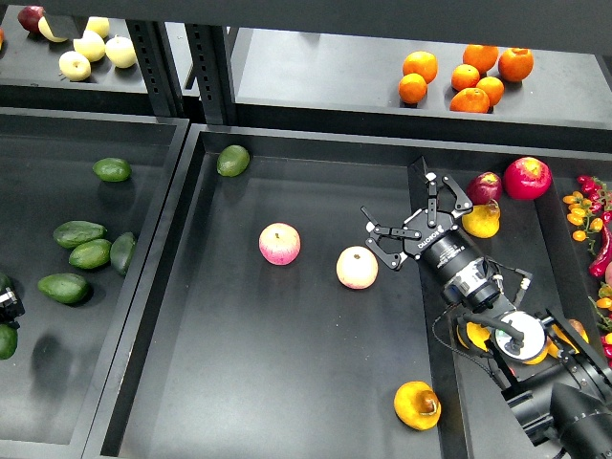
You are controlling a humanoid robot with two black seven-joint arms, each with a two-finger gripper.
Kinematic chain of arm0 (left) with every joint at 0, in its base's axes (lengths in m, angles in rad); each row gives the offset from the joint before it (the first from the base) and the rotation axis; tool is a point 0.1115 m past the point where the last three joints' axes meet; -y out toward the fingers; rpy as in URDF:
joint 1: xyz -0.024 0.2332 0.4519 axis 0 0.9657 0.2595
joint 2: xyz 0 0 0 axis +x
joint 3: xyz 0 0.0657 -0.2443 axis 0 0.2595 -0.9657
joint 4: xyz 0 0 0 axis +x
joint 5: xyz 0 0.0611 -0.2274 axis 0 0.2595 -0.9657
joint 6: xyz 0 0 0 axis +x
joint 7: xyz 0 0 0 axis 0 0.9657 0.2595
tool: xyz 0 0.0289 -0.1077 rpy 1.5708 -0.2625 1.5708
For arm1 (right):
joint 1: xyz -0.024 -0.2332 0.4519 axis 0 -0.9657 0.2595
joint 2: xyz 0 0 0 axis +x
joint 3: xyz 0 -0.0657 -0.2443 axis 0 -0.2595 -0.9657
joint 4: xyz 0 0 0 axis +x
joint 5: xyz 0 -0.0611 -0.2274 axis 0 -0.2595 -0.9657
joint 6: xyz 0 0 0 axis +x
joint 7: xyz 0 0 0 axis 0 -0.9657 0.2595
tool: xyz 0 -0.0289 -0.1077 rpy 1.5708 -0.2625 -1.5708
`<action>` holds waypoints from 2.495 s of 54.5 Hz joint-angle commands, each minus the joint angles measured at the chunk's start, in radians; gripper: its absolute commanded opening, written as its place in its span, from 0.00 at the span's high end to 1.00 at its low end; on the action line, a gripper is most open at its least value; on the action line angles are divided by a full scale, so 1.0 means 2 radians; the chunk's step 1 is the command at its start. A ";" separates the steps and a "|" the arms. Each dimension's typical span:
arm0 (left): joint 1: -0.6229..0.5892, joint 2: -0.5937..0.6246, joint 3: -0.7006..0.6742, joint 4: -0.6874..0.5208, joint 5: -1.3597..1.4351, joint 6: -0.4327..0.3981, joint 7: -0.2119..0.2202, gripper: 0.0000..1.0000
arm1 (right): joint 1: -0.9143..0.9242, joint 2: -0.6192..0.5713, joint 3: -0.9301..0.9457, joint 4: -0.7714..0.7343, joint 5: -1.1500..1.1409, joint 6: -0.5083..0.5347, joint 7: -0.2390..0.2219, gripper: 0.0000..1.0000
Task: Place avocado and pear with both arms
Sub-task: 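Carry the avocado into the avocado bin and release it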
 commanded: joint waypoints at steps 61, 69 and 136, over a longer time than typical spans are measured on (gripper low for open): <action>0.023 -0.043 -0.006 0.024 0.000 0.000 0.000 0.29 | -0.004 0.000 0.000 0.002 0.000 0.000 -0.001 0.00; 0.023 -0.043 -0.009 0.024 0.000 0.000 0.000 0.26 | -0.004 0.000 0.000 0.002 0.000 0.000 -0.001 0.00; 0.008 0.011 -0.207 -0.050 -0.036 0.000 0.000 0.16 | -0.006 0.000 -0.008 -0.004 0.000 0.000 -0.003 0.01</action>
